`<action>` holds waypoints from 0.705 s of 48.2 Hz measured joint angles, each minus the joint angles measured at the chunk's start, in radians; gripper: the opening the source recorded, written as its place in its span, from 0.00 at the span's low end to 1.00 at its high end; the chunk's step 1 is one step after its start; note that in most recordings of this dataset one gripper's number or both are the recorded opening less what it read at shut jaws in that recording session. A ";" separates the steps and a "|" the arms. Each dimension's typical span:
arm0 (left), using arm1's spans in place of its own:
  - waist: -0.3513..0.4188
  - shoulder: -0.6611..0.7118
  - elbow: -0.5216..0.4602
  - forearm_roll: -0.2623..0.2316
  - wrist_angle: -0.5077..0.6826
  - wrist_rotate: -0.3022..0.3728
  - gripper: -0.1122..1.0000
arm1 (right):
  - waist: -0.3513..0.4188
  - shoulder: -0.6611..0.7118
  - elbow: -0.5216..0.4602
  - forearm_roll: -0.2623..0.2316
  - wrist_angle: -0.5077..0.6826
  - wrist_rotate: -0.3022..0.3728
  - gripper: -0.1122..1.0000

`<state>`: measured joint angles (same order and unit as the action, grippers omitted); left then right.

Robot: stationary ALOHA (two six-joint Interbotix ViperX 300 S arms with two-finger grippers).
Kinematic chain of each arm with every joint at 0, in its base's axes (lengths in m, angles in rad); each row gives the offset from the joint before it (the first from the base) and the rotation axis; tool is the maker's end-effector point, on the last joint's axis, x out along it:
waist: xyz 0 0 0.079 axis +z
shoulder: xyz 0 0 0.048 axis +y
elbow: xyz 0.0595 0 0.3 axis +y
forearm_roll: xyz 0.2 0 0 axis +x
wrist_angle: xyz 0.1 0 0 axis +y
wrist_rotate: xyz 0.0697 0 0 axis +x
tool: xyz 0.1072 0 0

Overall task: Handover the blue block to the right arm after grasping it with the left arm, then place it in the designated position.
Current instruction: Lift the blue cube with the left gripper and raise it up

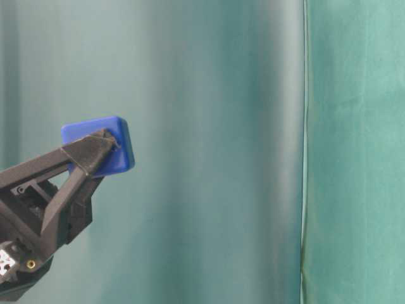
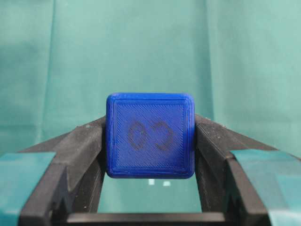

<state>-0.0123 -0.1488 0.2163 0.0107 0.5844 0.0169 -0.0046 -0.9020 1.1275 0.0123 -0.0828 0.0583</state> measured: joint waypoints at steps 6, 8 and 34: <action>0.000 0.000 0.000 0.000 0.000 0.000 0.52 | 0.000 0.000 0.000 0.000 0.000 0.000 0.95; -0.002 0.000 0.000 0.000 0.000 0.000 0.52 | 0.000 0.002 -0.002 0.000 0.000 0.000 0.95; 0.000 -0.069 0.098 0.000 -0.129 0.000 0.52 | 0.000 0.003 0.000 -0.005 -0.002 0.000 0.95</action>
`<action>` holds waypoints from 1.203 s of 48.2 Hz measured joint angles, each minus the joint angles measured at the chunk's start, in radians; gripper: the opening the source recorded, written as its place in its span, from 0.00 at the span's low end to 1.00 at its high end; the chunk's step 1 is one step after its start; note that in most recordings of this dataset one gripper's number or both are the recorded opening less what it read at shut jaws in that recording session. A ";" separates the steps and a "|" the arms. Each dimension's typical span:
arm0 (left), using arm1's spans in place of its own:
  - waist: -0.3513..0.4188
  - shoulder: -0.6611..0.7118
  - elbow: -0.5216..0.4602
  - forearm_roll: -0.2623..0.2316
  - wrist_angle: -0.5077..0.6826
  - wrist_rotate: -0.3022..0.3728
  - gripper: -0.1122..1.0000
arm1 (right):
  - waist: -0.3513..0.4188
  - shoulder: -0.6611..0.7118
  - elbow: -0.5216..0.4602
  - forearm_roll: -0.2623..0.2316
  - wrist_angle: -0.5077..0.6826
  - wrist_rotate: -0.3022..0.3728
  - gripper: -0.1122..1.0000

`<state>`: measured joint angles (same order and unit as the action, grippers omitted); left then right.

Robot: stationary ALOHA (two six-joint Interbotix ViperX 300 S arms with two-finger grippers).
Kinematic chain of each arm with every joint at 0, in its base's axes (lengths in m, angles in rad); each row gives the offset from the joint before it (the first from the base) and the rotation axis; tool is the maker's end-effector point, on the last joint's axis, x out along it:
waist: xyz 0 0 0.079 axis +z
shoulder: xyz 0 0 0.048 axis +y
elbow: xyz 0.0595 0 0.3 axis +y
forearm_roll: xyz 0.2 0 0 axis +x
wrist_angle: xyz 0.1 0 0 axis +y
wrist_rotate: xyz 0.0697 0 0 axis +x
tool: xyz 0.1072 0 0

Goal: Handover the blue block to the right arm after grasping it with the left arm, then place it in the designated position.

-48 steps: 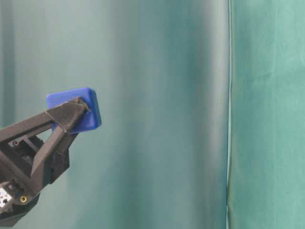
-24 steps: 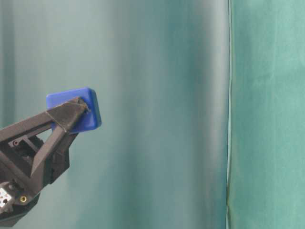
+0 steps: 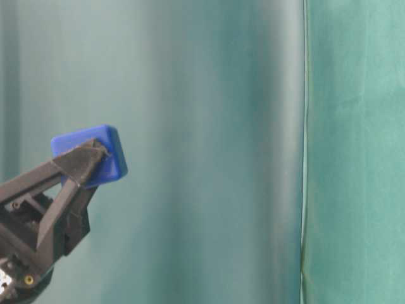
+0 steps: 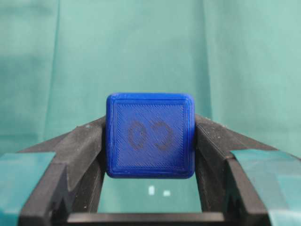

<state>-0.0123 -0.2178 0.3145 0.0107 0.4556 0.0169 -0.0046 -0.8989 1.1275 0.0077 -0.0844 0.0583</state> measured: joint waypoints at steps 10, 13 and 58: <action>0.000 -0.083 0.120 0.000 -0.199 0.000 0.52 | 0.000 0.000 0.000 -0.014 -0.008 0.000 0.95; 0.000 -0.109 0.161 0.000 -0.268 0.000 0.52 | 0.000 0.000 0.000 -0.018 -0.012 0.000 0.95; 0.000 -0.169 0.290 -0.003 -0.512 0.000 0.52 | 0.000 0.063 -0.038 -0.041 -0.028 -0.008 0.95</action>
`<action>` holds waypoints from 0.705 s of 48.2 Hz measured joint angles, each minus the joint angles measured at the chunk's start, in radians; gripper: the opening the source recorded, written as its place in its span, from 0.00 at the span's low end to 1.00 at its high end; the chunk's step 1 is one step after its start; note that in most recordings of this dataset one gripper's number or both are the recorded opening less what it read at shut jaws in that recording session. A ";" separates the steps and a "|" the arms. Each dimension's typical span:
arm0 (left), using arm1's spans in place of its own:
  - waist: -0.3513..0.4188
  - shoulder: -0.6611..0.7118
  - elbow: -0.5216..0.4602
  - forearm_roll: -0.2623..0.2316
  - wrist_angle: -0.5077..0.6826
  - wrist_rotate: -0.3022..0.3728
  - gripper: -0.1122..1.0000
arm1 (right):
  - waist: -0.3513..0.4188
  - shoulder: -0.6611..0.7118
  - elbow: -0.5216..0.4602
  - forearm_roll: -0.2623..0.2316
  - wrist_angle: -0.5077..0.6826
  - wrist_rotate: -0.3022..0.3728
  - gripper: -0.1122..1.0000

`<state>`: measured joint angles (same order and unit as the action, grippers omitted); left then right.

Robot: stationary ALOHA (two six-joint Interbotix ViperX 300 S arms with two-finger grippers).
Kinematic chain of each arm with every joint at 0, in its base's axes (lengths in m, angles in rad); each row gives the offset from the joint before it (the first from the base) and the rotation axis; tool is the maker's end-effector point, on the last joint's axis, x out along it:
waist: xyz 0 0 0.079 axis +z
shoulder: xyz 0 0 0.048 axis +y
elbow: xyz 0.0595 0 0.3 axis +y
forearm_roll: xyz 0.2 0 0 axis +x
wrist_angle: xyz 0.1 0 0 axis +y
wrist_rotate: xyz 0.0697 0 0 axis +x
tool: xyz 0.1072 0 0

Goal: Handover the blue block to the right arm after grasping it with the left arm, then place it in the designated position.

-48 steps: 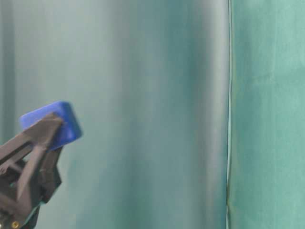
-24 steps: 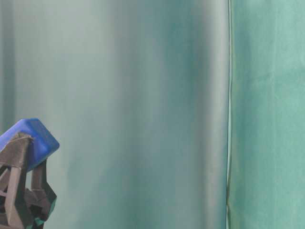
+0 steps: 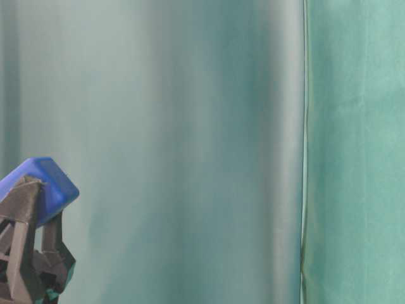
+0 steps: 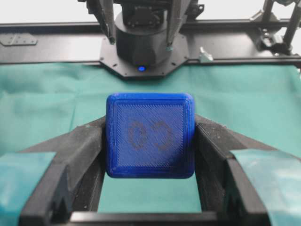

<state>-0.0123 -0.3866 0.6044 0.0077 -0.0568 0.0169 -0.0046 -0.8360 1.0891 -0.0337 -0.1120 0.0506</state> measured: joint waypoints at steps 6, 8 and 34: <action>0.000 0.000 0.000 -0.002 0.000 0.000 0.52 | 0.000 0.031 -0.025 -0.008 -0.011 0.000 0.95; 0.000 0.000 0.000 -0.002 0.000 0.000 0.52 | 0.000 0.044 -0.032 -0.011 -0.018 0.000 0.95; -0.002 0.000 0.000 -0.002 0.000 0.000 0.52 | 0.002 0.114 -0.087 -0.123 -0.037 -0.084 0.95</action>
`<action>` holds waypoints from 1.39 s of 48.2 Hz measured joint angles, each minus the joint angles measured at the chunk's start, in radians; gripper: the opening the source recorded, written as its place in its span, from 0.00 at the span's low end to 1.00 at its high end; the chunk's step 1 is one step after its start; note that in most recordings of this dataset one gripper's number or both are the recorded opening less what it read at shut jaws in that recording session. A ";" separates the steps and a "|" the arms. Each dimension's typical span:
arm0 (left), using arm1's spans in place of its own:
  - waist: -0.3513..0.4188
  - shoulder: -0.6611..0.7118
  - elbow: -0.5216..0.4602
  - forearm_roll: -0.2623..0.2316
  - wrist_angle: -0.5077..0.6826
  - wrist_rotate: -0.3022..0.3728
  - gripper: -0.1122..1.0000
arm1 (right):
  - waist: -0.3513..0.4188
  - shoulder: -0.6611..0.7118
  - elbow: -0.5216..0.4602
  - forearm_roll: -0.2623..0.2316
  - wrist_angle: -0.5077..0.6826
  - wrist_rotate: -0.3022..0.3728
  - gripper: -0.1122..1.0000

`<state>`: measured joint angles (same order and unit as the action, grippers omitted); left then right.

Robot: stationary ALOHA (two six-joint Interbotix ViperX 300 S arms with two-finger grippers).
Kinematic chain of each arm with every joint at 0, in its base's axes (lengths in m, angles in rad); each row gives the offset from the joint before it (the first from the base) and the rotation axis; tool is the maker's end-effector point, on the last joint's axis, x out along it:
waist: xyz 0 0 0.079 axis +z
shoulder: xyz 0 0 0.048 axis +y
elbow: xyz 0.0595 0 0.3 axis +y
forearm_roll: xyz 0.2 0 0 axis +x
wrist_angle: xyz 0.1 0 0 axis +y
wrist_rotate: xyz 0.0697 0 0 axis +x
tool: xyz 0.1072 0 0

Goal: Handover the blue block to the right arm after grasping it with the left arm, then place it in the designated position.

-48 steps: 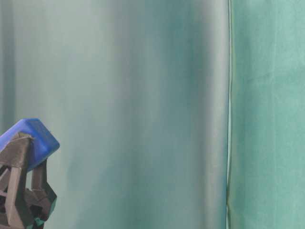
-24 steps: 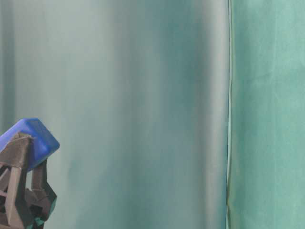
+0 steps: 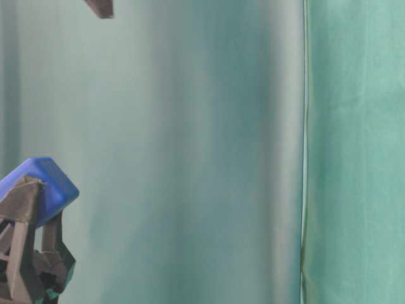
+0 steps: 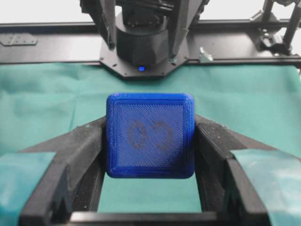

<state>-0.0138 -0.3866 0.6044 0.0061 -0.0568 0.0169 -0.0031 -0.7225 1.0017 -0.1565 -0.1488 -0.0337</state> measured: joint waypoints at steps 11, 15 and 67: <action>0.002 0.000 0.000 -0.002 0.000 0.000 0.52 | 0.017 -0.002 -0.020 -0.215 0.000 -0.160 0.94; 0.002 0.000 0.000 0.000 0.000 0.000 0.52 | 0.017 -0.006 -0.023 -0.287 0.002 -0.221 0.94; 0.002 0.000 0.000 -0.002 0.003 -0.002 0.52 | 0.018 -0.044 -0.063 -0.532 0.040 -0.442 0.94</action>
<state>-0.0123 -0.3866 0.6044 0.0046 -0.0537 0.0153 0.0153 -0.7670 0.9388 -0.6888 -0.1089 -0.4755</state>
